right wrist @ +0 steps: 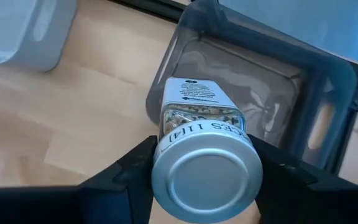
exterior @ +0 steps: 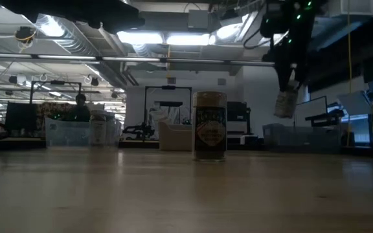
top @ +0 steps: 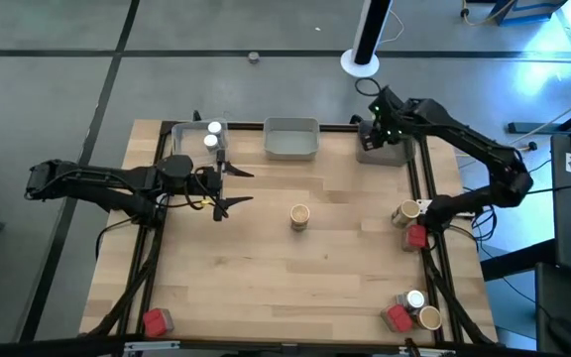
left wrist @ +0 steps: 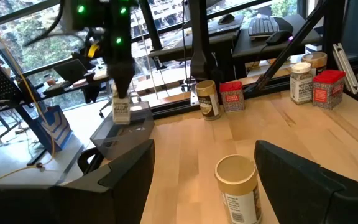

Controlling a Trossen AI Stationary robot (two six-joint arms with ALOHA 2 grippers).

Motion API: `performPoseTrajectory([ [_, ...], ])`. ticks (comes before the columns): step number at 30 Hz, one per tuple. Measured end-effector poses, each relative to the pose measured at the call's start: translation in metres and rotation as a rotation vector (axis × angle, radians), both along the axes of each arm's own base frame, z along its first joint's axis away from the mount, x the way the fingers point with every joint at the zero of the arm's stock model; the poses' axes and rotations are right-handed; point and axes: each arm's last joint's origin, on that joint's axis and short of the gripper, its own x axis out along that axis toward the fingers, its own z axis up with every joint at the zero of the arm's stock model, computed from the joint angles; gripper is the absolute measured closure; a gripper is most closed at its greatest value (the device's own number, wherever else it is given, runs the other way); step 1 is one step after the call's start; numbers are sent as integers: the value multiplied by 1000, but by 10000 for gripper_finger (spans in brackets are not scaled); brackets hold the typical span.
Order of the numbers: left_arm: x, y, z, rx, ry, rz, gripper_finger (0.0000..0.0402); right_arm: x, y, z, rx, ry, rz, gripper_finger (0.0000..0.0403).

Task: Sort spices by type
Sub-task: Put the white seasoning bottle into the transparent bin

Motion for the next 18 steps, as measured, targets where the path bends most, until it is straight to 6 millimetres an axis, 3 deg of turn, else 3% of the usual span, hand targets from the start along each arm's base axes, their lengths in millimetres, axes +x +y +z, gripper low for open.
performPoseTrajectory([
  [9, 0, 0, 0, 3, 1, 0, 137, 2, -49, -37, 82, 22, -69, 194],
  [18, 0, 0, 0, 11, 1, -2, 137, 5, -70, -62, 118, 48, -89, 194],
])
